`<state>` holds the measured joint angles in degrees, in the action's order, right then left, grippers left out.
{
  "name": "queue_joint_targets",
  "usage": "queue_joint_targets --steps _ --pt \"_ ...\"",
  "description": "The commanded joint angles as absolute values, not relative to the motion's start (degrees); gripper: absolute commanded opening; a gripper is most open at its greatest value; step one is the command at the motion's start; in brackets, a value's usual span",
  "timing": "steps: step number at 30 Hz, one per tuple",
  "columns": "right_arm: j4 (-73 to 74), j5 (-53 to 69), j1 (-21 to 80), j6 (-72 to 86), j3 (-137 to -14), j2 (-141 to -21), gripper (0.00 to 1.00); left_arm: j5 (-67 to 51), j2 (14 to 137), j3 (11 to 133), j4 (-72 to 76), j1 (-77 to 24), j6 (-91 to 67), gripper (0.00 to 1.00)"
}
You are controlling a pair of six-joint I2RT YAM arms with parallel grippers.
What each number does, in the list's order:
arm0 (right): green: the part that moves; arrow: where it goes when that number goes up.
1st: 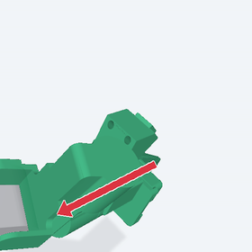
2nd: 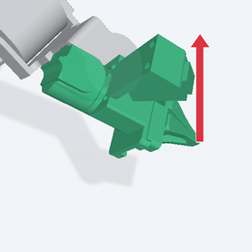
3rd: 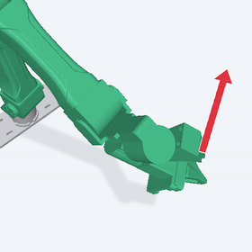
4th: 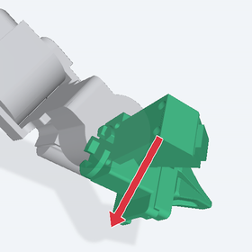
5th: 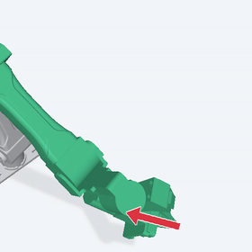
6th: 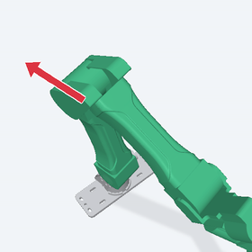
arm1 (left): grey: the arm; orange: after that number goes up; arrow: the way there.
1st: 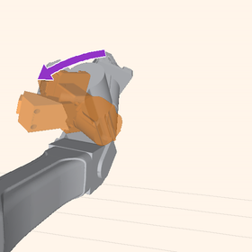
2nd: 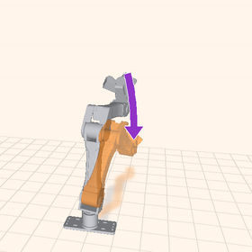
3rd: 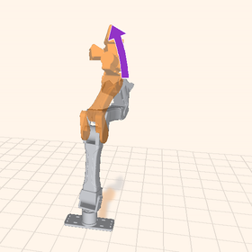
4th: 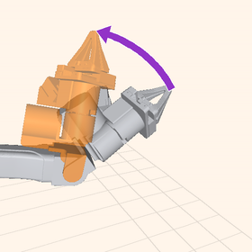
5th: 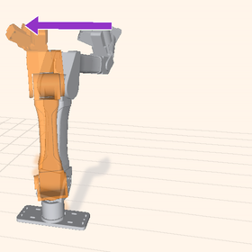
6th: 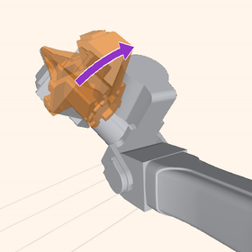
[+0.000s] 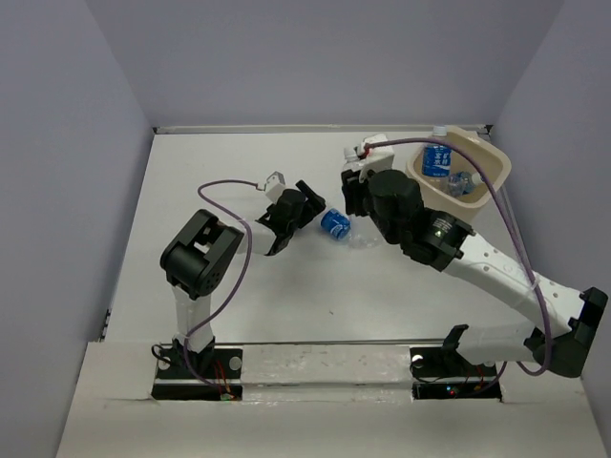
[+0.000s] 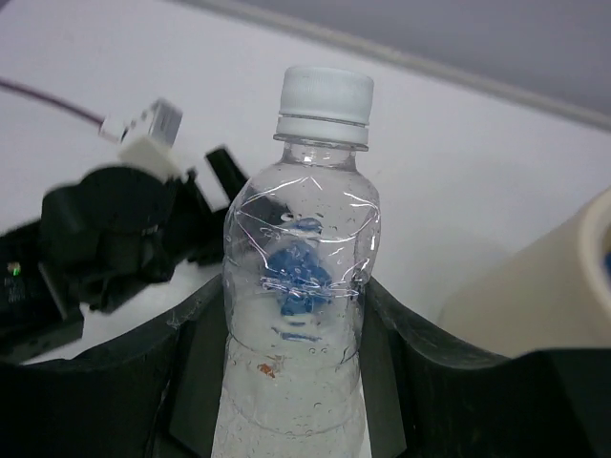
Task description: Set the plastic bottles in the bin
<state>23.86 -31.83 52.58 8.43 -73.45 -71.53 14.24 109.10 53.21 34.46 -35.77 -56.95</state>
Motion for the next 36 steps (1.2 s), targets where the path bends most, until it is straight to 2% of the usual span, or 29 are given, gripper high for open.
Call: queue_joint_targets --steps 1,3,4,5,8,12,18,22,27,29,30,32,33,36 --pt "-1.59 -48.75 48.37 -8.33 -77.09 -66.20 0.24 17.31 109.86 55.55 36.56 -35.68 -56.87 0.93" --pt "-9.27 -48.87 43.27 -10.89 -75.07 -64.26 0.23 17.93 110.21 55.72 36.74 -35.68 -56.34 0.90" --pt "-11.32 -48.26 40.20 -10.99 -74.10 -63.73 0.23 18.10 110.39 55.81 36.74 -35.77 -56.16 0.84" --pt "-12.90 -47.56 33.64 -10.64 -73.05 -63.46 0.23 18.19 110.56 55.90 36.74 -35.60 -55.99 0.81" --pt "-17.65 -46.32 23.77 -8.88 -69.79 -63.46 0.23 18.46 111.27 56.16 37.00 -35.60 -55.46 0.74" --pt "-29.86 -47.90 17.60 -9.40 -64.01 -62.76 0.23 17.58 112.50 56.60 37.09 -35.16 -54.93 0.70" --pt "-47.25 -47.37 12.22 -18.70 -61.70 -69.42 0.23 16.00 113.99 56.69 38.58 -34.02 -53.35 0.57" --pt "-68.41 -45.97 12.22 -28.56 -53.01 -75.74 0.23 14.50 113.21 54.85 41.74 -33.75 -53.09 0.56" --pt "-71.28 -43.42 12.22 -26.02 -48.34 -78.92 0.24 11.78 110.05 52.47 43.94 -33.75 -51.86 0.53" --pt "-70.41 -42.89 12.22 -24.70 -47.73 -79.19 0.30 11.52 107.94 51.42 44.38 -33.75 -51.86 0.53" --pt "-66.48 -42.80 12.22 -22.00 -47.90 -78.84 0.43 11.51 106.19 51.07 44.73 -33.75 -51.68 0.53" --pt "-61.55 -42.37 12.22 -18.91 -48.60 -77.35 0.59 11.51 104.25 49.84 45.09 -33.75 -51.42 0.53" --pt "-59.00 -41.93 12.22 -15.07 -48.78 -75.26 0.75 11.51 102.15 49.40 45.17 -33.84 -51.50 0.53" --pt "-43.57 -39.83 12.22 -7.86 -51.14 -70.34 0.88 11.34 97.76 47.99 45.70 -34.01 -50.98 0.51"
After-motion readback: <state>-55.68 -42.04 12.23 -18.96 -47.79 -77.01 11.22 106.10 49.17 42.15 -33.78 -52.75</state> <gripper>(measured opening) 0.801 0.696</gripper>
